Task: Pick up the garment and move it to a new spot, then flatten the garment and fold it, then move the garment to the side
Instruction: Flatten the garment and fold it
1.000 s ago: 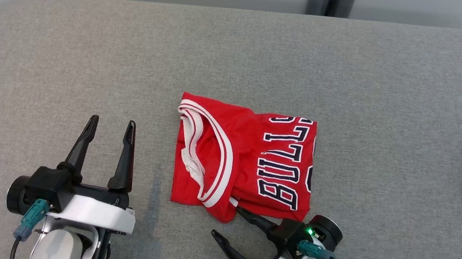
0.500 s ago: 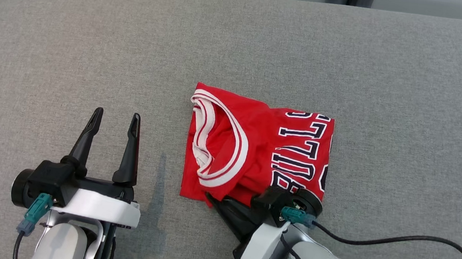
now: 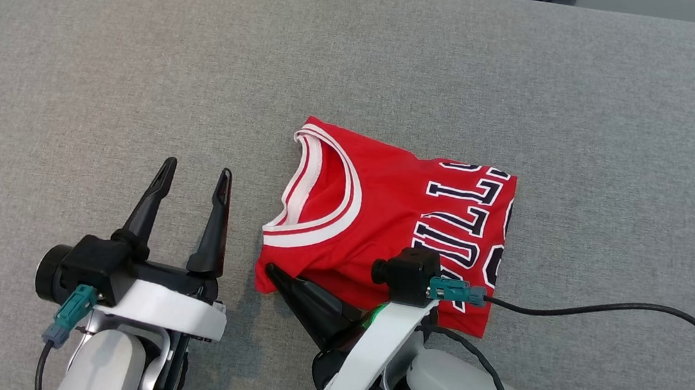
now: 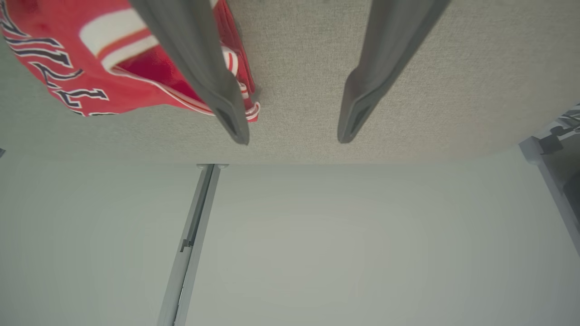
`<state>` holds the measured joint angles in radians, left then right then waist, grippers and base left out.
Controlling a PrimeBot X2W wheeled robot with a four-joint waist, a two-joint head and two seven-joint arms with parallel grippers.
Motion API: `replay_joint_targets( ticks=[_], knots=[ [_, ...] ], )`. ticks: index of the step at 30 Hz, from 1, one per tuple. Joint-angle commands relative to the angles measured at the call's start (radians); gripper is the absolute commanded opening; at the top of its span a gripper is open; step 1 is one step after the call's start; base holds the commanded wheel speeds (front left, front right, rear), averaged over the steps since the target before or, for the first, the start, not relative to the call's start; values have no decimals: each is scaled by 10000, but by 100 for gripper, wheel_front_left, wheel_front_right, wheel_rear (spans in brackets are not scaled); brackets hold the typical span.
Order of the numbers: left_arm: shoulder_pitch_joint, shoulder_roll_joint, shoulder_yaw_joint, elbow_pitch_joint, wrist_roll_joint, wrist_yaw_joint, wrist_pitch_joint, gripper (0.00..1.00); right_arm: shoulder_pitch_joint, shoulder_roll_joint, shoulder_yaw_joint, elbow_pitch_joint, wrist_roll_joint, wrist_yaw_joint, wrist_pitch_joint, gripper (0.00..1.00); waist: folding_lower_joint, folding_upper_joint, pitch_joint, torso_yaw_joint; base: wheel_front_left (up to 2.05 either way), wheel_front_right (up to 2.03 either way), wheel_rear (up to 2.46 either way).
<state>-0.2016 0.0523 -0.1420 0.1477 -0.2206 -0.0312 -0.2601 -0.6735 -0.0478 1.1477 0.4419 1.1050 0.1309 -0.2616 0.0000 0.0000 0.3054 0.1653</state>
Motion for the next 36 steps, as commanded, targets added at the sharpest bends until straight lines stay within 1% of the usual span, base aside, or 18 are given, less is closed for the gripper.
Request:
replay_joint_targets(
  ticks=[1, 2, 3, 4, 5, 14, 19, 21, 25, 27, 30, 34, 36],
  knots=[
    [-191, 24, -21, 28, 12, -37, -36, 100, -135, -71, 107, 211, 231, -5, -56, 0, 0, 0, 44, 66, 0, 0, 0],
    [-206, 21, -62, 43, -10, -40, -36, 100, -140, -65, 194, 379, 496, -5, -55, 4, 0, 0, 67, 112, 0, 0, 0],
    [-225, 18, -88, 61, -35, -30, -36, 100, -182, -65, 335, 563, 675, -5, -56, 45, 0, 0, 77, 144, 0, 0, 0],
    [-241, 19, -106, 76, -54, -25, -38, 100, -272, -61, 442, 747, 785, -5, -56, 91, 0, 0, 87, 168, 0, 0, 0],
    [-259, 19, -118, 83, -80, -20, -38, 100, -310, -62, 518, 905, 929, -5, -57, 100, 0, 0, 98, 191, 0, 0, 0],
    [-157, 9, -30, 92, -95, 55, -37, 100, -342, -95, 894, 1551, 1261, -5, -38, 100, 0, 0, 106, 85, 0, 0, 0],
    [-64, 6, 81, 92, -71, 58, -37, 100, 12, -101, 1215, 1763, 889, -5, 37, 100, 0, 0, -53, -91, 0, 0, 0],
    [3, 7, 143, 71, -48, 69, -37, 100, 242, -220, 1280, 1696, 758, -5, 61, 100, 0, 0, -139, -196, 0, 0, 0],
    [115, 7, 278, 43, -11, 56, -37, 100, 583, -713, 1248, 1121, 445, -6, 6, 100, 0, 0, -332, -411, 0, 0, 0],
    [221, 9, 361, 29, 6, 75, -37, 100, 681, -999, 924, 683, 198, -6, -27, 100, 0, 0, -444, -532, 0, 0, 0],
    [329, 26, 511, -12, 47, 110, -37, 100, 1087, -1380, -163, -225, -547, -3, -31, 100, 0, 0, -605, -732, 0, 0, 0],
    [501, 79, 668, -82, 101, 132, -37, 100, 1949, -1942, -2069, -1397, -1887, -5, -36, 100, 0, 0, -807, -958, 0, 0, 0],
    [516, 125, 751, -140, 107, 144, -37, 100, 2425, -2062, -2995, -1989, -2547, -3, -37, 100, 0, 0, -876, -1069, 0, 0, 0]
  ],
)
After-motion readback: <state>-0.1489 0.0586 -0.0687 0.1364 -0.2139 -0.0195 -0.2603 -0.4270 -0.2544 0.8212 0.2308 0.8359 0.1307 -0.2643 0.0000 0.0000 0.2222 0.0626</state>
